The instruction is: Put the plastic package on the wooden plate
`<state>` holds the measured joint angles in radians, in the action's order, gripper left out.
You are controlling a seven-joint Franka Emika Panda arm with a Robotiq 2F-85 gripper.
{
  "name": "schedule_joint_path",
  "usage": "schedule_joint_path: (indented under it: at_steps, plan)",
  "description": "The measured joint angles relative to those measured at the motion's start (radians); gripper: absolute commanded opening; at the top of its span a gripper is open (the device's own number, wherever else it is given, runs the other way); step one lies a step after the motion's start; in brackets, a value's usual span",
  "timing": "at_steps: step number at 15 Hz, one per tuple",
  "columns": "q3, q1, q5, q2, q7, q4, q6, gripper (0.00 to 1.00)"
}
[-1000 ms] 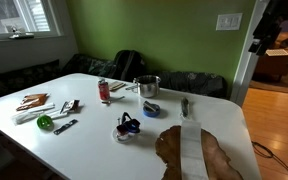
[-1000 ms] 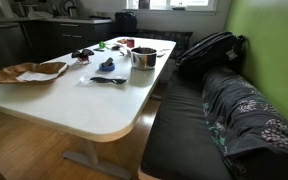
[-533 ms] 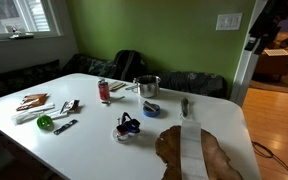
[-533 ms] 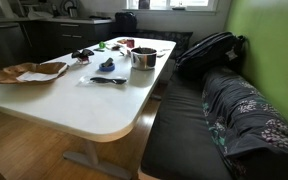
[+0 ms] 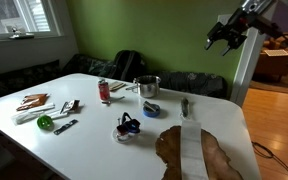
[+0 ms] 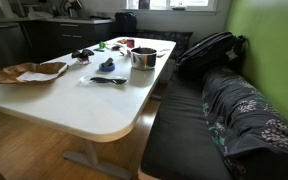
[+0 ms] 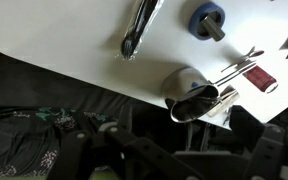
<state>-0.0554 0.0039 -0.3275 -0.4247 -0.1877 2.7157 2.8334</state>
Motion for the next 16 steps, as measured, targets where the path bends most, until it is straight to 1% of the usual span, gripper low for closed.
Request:
schedule_joint_path:
  at_steps: [2, 3, 5, 6, 7, 12, 14, 16]
  plan:
    - [0.057, -0.049, 0.029, 0.125, -0.114, -0.036, 0.101, 1.00]
    - [0.091, -0.091, 0.067, 0.188, -0.182, -0.059, 0.130, 1.00]
    - [0.165, -0.205, 0.193, 0.314, -0.341, -0.113, 0.156, 1.00]
    - [0.177, -0.230, 0.212, 0.358, -0.358, -0.132, 0.166, 1.00]
    - [0.172, -0.228, 0.209, 0.371, -0.351, -0.139, 0.169, 1.00]
    - [0.172, -0.213, 0.213, 0.339, -0.352, -0.139, 0.158, 1.00]
    - [0.172, -0.214, 0.217, 0.376, -0.354, -0.158, 0.084, 1.00]
    - [0.168, -0.195, 0.211, 0.467, -0.354, -0.199, 0.020, 1.00]
